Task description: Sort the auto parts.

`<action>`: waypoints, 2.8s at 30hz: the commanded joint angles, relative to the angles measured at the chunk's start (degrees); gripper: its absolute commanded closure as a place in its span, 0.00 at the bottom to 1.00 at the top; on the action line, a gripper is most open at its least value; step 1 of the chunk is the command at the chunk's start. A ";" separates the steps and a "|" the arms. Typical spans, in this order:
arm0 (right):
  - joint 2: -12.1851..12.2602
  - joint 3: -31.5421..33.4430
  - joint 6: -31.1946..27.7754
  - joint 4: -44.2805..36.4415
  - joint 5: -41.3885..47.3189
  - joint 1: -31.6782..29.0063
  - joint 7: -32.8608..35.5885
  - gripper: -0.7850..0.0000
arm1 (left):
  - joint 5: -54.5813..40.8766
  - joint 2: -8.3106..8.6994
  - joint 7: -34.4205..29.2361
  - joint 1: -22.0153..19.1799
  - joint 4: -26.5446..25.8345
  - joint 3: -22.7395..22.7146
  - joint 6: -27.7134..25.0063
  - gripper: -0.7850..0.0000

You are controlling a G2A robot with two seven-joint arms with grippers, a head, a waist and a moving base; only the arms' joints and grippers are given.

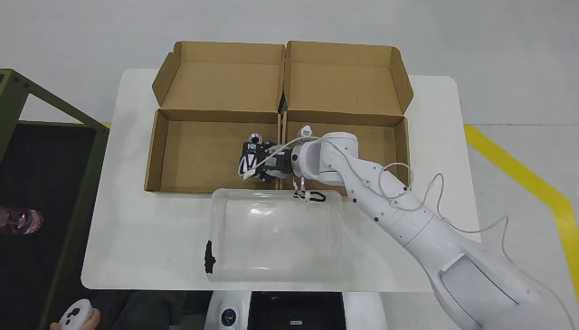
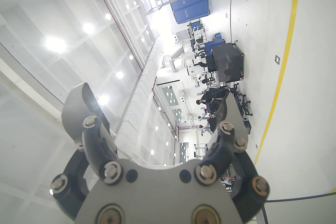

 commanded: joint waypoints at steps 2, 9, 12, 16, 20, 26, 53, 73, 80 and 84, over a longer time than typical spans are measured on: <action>-0.02 0.26 -0.22 0.08 -0.53 0.02 0.22 0.63 | 0.00 0.00 0.00 0.00 0.00 0.00 0.00 0.00; 0.23 1.55 -0.99 -1.57 -1.18 -0.45 0.59 0.55 | 0.00 0.00 0.00 0.00 0.00 0.00 0.00 0.00; 0.48 2.29 -1.48 -2.87 -1.40 -0.94 0.87 0.53 | 0.00 0.00 0.00 0.00 0.00 0.00 0.00 0.00; 0.82 3.19 -2.06 -4.30 -1.62 -1.73 1.45 0.50 | 0.00 0.00 0.00 0.00 0.00 0.00 0.00 0.00; 0.93 3.76 -2.27 -4.63 -1.60 -2.29 1.46 0.50 | 0.00 0.00 0.00 0.00 0.00 0.00 0.00 0.00; 1.08 5.03 -2.76 -6.70 -1.06 -2.58 0.49 0.49 | 0.00 0.00 0.00 0.00 0.00 0.00 0.00 0.00; 7.55 23.04 -6.86 -34.68 -2.25 -22.29 1.09 0.38 | 0.00 0.00 0.00 0.00 0.00 0.00 0.00 0.00; 12.45 42.47 -1.95 -44.12 -12.99 -46.76 -18.94 0.34 | 0.00 0.00 0.00 0.00 0.00 0.00 0.00 0.00; 13.53 49.82 2.51 -44.56 -14.95 -54.79 -27.72 0.25 | 0.00 0.00 0.00 0.00 0.00 0.00 0.00 0.00; 14.05 53.65 3.41 -44.59 -14.92 -58.42 -30.97 0.22 | 0.00 0.00 0.00 0.00 0.00 0.00 0.00 0.00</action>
